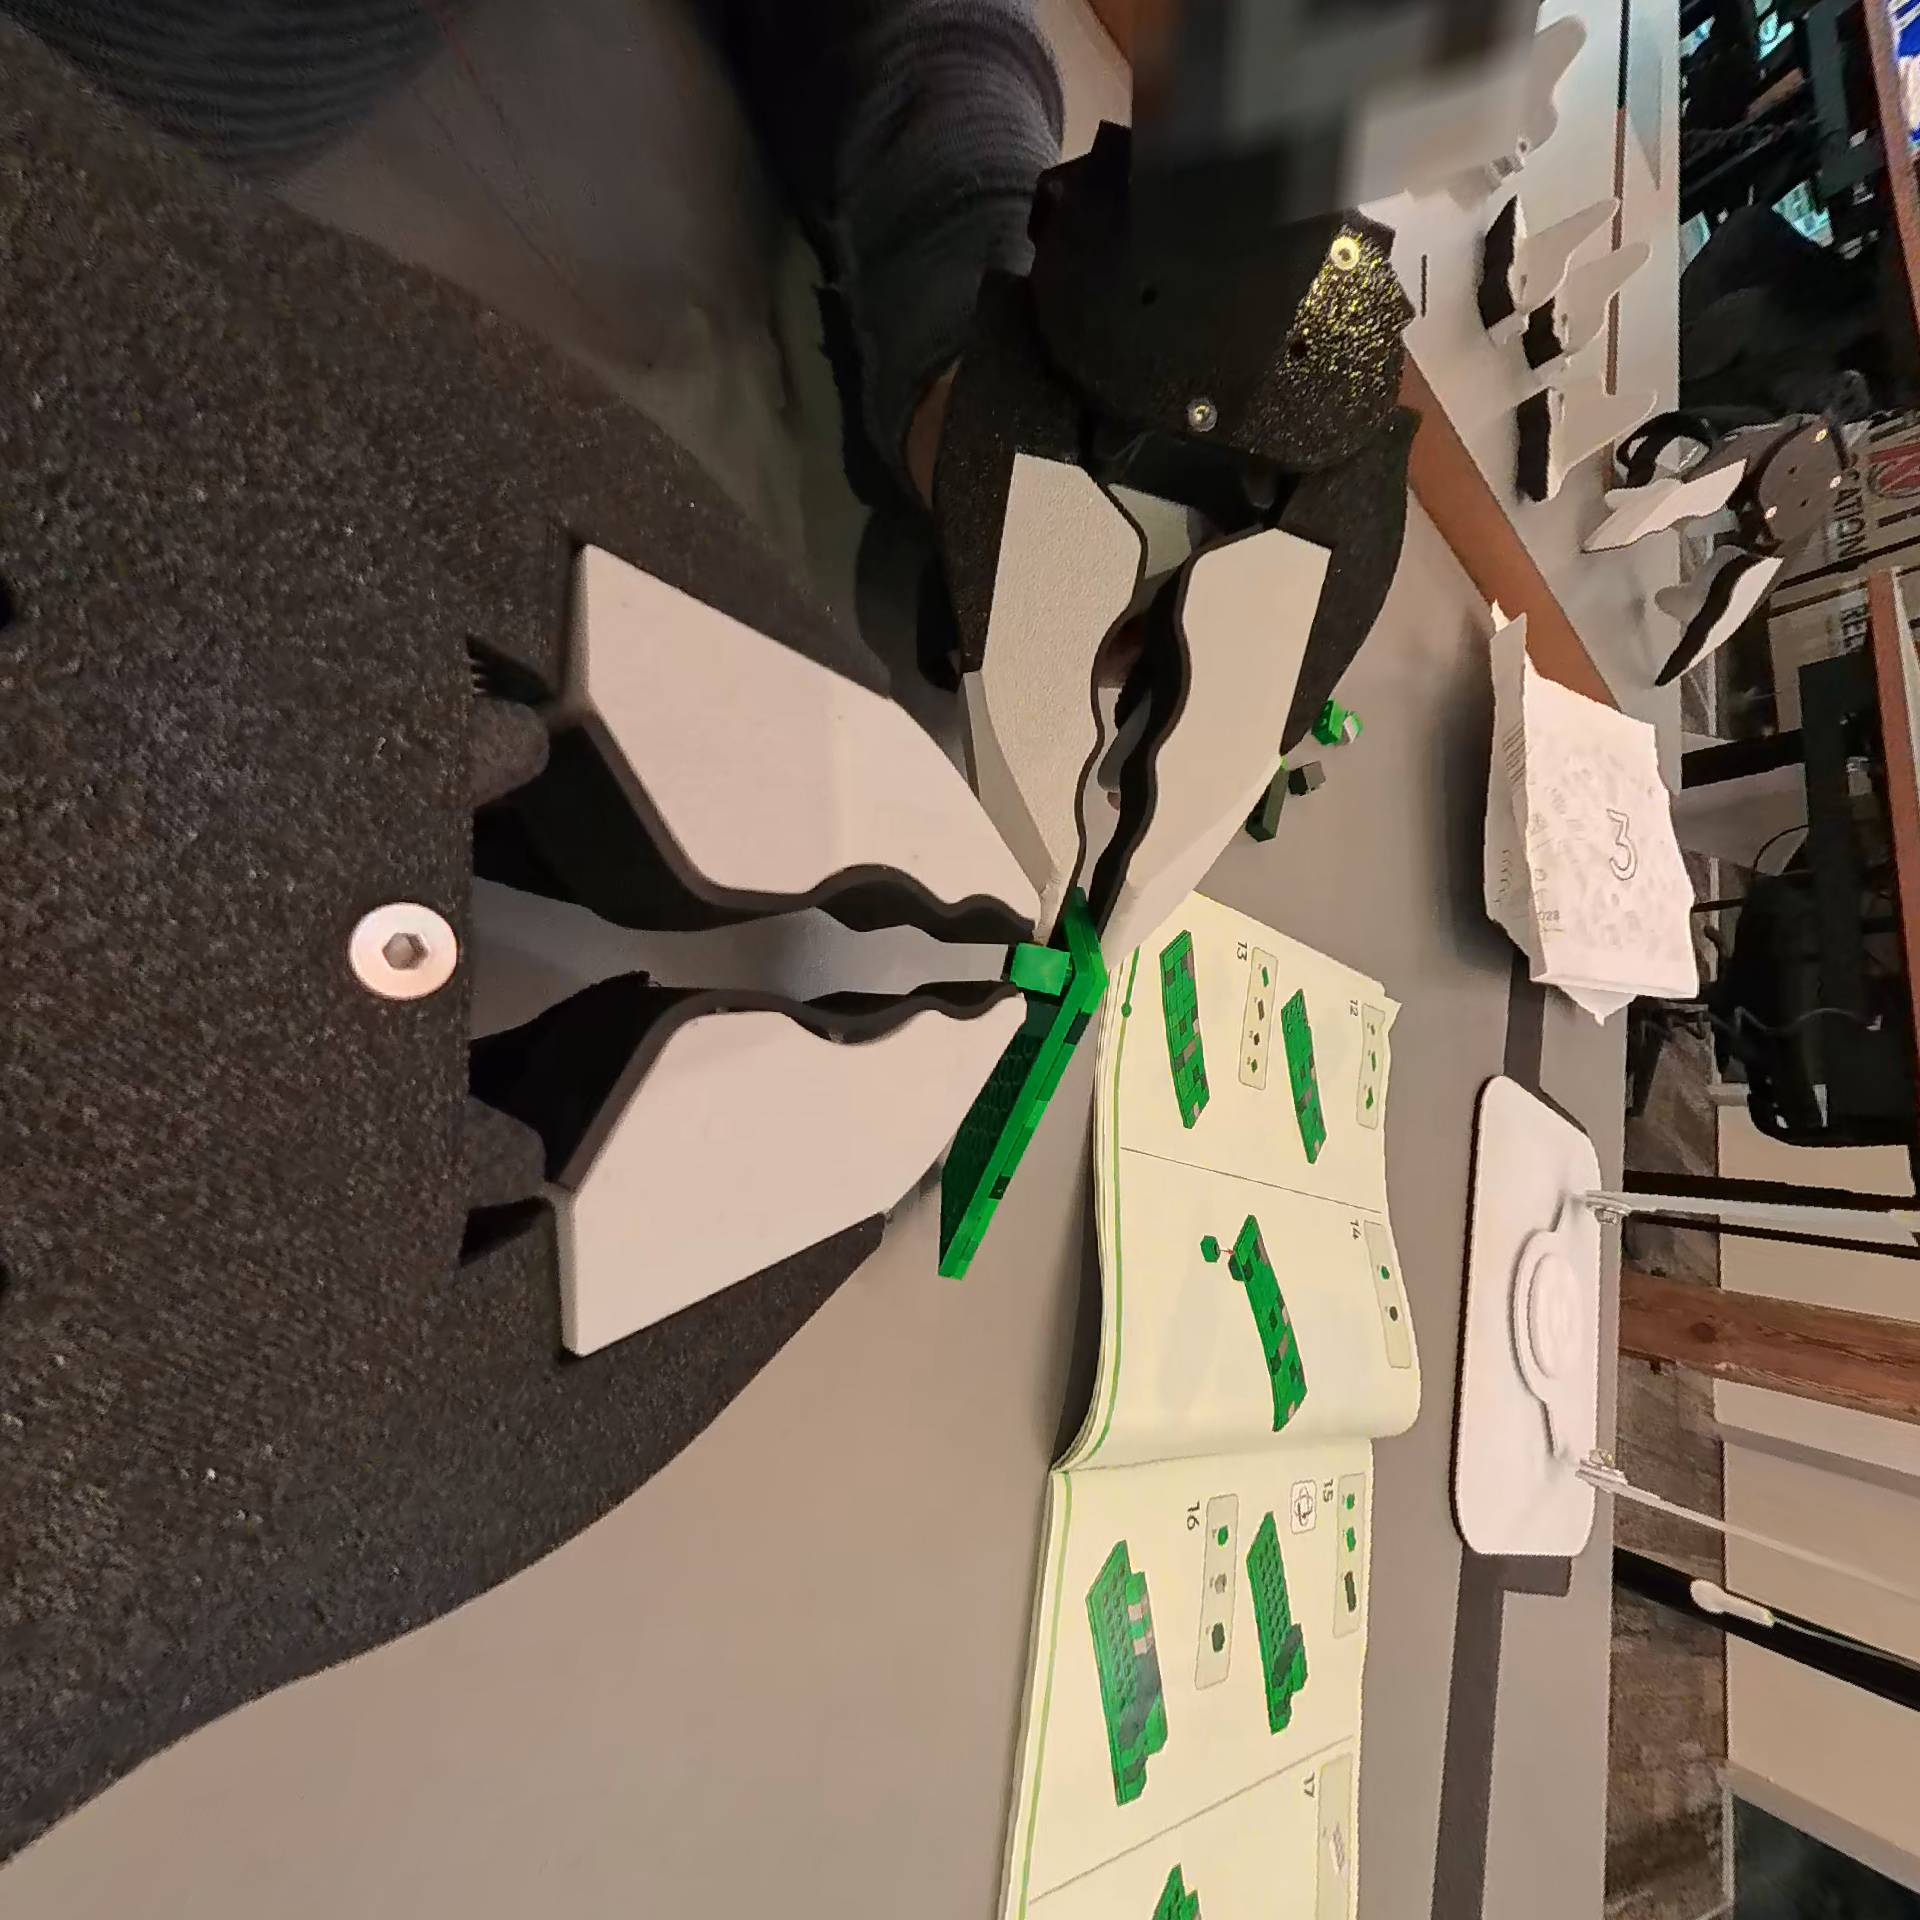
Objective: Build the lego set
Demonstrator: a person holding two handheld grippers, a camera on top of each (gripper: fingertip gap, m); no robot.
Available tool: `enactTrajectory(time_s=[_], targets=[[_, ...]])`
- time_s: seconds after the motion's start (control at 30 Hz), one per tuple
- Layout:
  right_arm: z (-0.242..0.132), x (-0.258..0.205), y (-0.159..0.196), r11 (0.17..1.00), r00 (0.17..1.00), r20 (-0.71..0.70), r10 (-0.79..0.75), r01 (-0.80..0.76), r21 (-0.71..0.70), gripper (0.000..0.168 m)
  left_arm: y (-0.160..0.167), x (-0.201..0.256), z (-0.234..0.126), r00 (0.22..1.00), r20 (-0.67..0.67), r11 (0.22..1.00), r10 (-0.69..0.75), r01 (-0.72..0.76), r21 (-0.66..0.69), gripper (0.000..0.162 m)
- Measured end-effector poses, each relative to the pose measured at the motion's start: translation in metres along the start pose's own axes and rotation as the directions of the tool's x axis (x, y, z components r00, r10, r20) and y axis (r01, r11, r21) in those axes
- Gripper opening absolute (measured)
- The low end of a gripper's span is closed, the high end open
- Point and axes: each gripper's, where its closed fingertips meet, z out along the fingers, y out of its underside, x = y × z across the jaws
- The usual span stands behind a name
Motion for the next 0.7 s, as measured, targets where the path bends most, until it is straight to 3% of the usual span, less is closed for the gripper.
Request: enactTrajectory(time_s=[0.2, 0.43, 0.7], targets=[[-0.0012, -0.002, 0.0001, 0.999, 0.999, 0.038, 0.031, -0.03, -0.013, 0.007, -0.0018, 0.0007, -0.002, 0.999, -0.007, 0.999, 0.041, -0.041, 0.021, 0.006], [-0.0032, -0.004, -0.002, 0.985, 0.977, 0.122, 0.174, -0.174, -0.01, 0.007, -0.0048, -0.0005, -0.0034, 0.993, 0.033, 0.993, 0.114, -0.114, 0.027, 0.006], [-0.0007, -0.0022, 0.0025, 0.996, 0.994, 0.073, 0.084, -0.083, -0.026, 0.007, 0.0004, 0.0004, -0.0006, 0.99, 0.032, 0.991, 0.136, -0.135, -0.013, 0.006]])
